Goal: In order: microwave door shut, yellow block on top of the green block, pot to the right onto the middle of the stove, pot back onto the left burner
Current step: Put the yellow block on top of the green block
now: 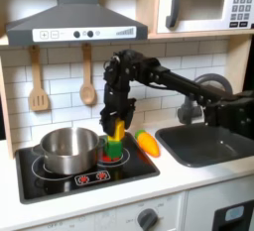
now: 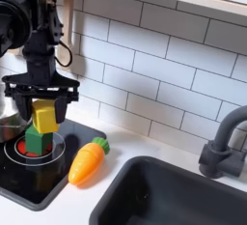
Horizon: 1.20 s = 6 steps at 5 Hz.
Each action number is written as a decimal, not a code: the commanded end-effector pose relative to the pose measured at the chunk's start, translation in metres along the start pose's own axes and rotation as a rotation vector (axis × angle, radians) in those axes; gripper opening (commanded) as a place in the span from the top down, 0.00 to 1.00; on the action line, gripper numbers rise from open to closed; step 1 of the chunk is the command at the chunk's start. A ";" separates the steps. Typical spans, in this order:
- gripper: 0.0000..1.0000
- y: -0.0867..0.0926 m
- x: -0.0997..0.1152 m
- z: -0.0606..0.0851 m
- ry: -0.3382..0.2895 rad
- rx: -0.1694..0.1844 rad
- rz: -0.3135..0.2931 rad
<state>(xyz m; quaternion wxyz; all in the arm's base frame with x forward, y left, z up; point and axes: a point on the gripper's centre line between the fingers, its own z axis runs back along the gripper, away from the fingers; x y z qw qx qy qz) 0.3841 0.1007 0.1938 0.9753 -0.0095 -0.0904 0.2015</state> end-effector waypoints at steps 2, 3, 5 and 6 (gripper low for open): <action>0.16 0.009 0.003 0.002 0.009 0.009 0.028; 0.00 0.017 0.006 0.009 -0.004 0.021 0.047; 0.00 0.014 0.001 0.013 0.004 0.017 0.039; 0.00 0.014 0.001 0.017 0.002 0.006 0.035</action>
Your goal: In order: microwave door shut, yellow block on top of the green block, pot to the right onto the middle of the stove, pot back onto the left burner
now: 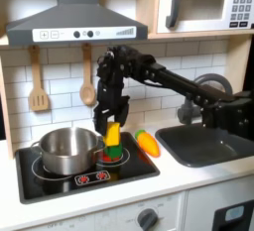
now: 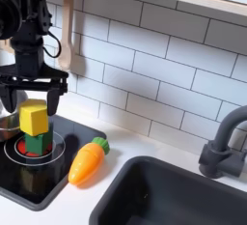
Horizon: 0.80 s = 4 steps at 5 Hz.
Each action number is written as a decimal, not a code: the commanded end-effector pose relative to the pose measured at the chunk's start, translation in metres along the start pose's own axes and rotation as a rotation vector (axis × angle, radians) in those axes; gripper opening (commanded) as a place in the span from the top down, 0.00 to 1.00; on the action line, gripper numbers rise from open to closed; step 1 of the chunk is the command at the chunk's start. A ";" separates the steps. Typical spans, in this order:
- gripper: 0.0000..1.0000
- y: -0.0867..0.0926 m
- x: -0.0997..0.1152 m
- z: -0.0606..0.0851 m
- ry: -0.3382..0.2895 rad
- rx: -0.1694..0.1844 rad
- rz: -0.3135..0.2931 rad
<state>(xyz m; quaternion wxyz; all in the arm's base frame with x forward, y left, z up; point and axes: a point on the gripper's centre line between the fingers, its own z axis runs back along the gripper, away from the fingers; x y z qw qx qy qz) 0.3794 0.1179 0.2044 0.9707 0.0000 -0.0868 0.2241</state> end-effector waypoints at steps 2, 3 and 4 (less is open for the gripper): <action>0.00 -0.010 -0.008 0.013 -0.001 -0.056 -0.023; 0.00 -0.011 -0.008 0.022 -0.020 -0.073 -0.025; 0.00 -0.013 -0.004 0.031 -0.032 -0.088 -0.033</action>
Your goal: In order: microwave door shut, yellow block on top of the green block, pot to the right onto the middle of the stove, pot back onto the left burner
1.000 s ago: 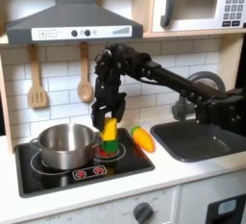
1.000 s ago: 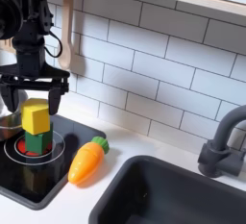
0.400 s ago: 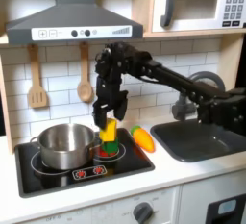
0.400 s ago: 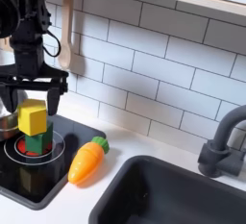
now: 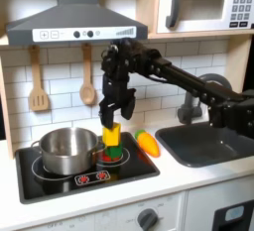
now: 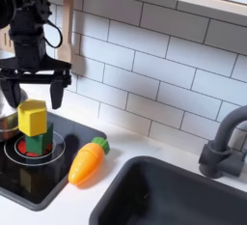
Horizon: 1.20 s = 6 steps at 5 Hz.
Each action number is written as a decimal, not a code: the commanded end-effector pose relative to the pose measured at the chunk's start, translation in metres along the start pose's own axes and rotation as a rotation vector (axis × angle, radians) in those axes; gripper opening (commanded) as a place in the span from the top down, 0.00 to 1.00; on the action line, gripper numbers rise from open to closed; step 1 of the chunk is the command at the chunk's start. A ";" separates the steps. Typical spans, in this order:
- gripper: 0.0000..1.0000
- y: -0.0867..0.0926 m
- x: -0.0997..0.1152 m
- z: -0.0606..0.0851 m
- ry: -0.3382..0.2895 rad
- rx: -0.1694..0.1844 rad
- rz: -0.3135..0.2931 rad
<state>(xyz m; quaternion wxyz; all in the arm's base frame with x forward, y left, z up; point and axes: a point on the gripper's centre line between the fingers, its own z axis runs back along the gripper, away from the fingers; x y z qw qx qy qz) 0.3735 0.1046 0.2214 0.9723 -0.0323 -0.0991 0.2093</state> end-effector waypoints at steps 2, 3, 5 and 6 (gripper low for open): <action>0.00 -0.007 0.006 0.032 -0.042 -0.035 -0.028; 0.00 -0.005 0.005 0.039 -0.048 -0.035 -0.034; 0.00 0.023 0.008 0.045 -0.047 0.009 0.006; 0.00 0.034 0.008 0.041 -0.052 0.025 -0.007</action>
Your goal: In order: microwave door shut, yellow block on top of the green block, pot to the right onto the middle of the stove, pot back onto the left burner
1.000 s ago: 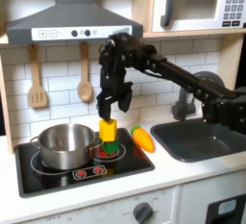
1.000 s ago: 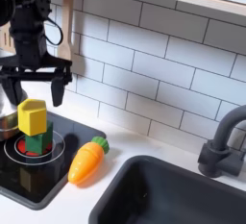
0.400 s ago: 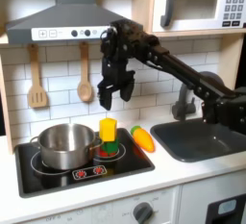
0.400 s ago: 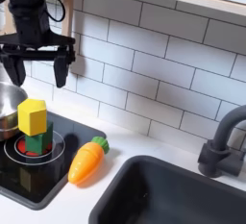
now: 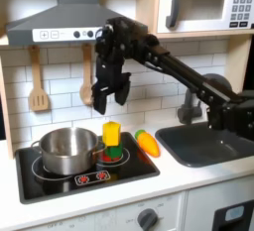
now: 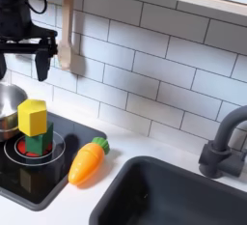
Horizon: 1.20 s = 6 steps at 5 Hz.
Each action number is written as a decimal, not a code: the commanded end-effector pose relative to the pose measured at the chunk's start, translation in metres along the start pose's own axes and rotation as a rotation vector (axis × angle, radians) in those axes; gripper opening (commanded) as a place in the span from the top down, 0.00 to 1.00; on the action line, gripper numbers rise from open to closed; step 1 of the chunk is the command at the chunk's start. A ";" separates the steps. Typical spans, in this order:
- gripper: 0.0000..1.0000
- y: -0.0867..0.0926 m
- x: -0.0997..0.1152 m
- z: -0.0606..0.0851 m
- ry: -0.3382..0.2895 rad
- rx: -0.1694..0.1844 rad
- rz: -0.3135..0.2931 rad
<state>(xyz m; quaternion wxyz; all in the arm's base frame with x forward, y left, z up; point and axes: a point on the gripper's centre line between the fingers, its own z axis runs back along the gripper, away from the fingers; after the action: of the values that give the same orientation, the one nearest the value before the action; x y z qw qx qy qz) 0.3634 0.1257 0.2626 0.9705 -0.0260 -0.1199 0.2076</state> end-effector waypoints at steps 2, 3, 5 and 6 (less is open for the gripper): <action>0.00 0.035 0.003 -0.002 -0.038 0.044 0.023; 0.00 0.040 0.006 -0.008 -0.038 0.041 0.050; 0.00 0.053 0.012 -0.029 0.001 0.056 0.111; 0.00 0.063 0.009 -0.037 0.029 0.069 0.151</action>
<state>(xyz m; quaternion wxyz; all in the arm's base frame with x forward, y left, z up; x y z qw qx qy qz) 0.3563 0.1870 0.2247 0.9539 -0.0041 -0.1003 0.2828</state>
